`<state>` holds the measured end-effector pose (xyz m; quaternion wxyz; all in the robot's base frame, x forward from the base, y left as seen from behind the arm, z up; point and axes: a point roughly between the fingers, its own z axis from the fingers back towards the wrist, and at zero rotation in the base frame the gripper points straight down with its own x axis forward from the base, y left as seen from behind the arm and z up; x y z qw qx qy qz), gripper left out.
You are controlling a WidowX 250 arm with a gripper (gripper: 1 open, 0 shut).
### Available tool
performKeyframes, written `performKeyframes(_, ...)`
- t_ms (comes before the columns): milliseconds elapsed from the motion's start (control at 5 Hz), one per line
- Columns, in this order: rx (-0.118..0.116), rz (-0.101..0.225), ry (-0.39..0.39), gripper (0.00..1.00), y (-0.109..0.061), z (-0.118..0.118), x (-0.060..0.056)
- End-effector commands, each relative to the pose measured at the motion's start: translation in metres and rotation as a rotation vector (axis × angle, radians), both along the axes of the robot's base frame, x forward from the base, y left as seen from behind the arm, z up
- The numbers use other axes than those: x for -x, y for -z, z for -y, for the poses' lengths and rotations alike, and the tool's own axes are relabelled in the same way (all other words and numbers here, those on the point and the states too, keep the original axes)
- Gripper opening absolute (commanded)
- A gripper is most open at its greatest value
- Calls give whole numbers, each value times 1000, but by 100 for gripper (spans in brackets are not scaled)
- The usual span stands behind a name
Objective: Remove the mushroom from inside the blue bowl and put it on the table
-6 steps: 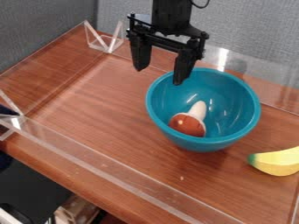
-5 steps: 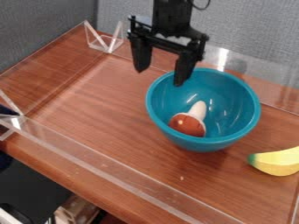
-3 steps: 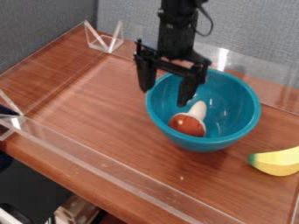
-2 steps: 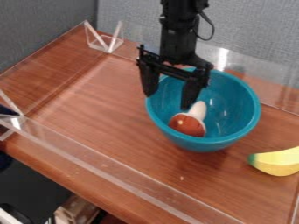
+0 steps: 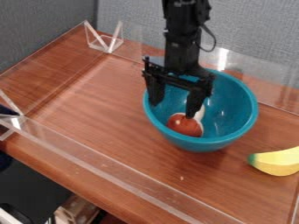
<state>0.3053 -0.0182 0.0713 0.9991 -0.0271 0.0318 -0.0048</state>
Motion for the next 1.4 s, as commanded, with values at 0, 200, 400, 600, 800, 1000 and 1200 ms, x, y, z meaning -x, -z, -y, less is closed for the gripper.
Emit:
performKeyframes(0,7,42,17,100,-2,4,-6)
performKeyframes(200,7,37,26,100,7,7,-9)
performKeyframes(400,6,30,29,0,15,9,-11)
performKeyframes(600,8,31,19,100,18,9,-12)
performKeyframes(800,8,31,12,0,20,8,-12)
performKeyframes(1000,11,32,3,100,23,8,-12)
performKeyframes(1200,9,33,-4,0,20,7,-12)
